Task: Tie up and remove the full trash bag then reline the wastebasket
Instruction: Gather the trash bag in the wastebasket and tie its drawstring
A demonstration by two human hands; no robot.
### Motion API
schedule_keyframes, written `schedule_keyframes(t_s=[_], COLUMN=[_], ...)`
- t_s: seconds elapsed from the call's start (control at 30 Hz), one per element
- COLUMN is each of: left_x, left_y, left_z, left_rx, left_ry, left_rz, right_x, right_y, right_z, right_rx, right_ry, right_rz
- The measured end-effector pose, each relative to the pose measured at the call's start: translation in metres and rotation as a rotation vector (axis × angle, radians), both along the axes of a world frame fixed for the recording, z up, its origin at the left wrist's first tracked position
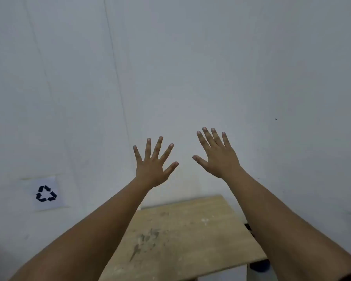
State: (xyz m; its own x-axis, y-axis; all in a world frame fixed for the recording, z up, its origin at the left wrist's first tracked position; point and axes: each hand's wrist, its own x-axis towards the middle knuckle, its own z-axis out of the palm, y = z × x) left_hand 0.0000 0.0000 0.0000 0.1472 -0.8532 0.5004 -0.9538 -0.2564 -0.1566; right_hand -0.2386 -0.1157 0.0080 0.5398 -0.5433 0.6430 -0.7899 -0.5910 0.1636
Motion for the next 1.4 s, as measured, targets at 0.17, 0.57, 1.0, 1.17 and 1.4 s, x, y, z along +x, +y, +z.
schedule_keyframes(t_s=[0.17,0.57,1.0,1.17,1.4], left_x=[-0.054,-0.162,-0.205,-0.262,-0.359], left_y=[-0.057,-0.149,-0.231,-0.281,-0.387], left_z=[0.001,-0.03,-0.133,-0.177,-0.238], left_rx=[-0.043,-0.106,0.215,0.379,0.423], left_ry=[0.013,0.113,0.135,0.26,0.625], left_rz=[0.014,0.072,0.091,0.027,0.0], right_x=[-0.058,-0.15,-0.215,-0.256,-0.328], right_y=[-0.056,-0.16,-0.246,-0.287,-0.375], right_z=[0.001,-0.016,-0.122,-0.166,-0.227], right_rx=[-0.012,0.055,0.31,0.479,0.652], right_ry=[0.047,0.119,0.2,0.233,0.168], right_rz=[-0.007,0.131,0.076,0.048,0.043])
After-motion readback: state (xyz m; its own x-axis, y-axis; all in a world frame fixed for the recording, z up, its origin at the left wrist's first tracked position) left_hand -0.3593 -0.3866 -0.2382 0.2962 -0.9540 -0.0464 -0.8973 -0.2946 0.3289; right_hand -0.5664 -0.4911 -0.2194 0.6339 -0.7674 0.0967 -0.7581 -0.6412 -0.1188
